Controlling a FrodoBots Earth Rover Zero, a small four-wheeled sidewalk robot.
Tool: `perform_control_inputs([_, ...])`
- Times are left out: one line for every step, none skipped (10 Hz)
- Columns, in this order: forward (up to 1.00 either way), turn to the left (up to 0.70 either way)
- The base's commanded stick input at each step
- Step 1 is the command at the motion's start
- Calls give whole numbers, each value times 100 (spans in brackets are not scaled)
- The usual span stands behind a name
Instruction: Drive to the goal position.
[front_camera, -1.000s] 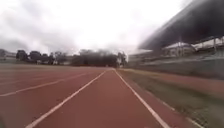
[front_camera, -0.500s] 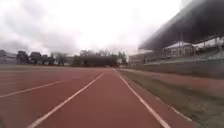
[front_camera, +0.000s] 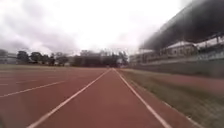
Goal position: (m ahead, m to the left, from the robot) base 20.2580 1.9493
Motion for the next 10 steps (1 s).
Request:
perform_control_inputs([70, -22])
perform_control_inputs([70, -22])
perform_control_inputs([70, -22])
perform_control_inputs([70, -22])
perform_control_inputs([70, 0])
perform_control_inputs([70, 0])
perform_control_inputs([70, 0])
perform_control_inputs([70, 0])
perform_control_inputs([70, 0])
perform_control_inputs([70, 0])
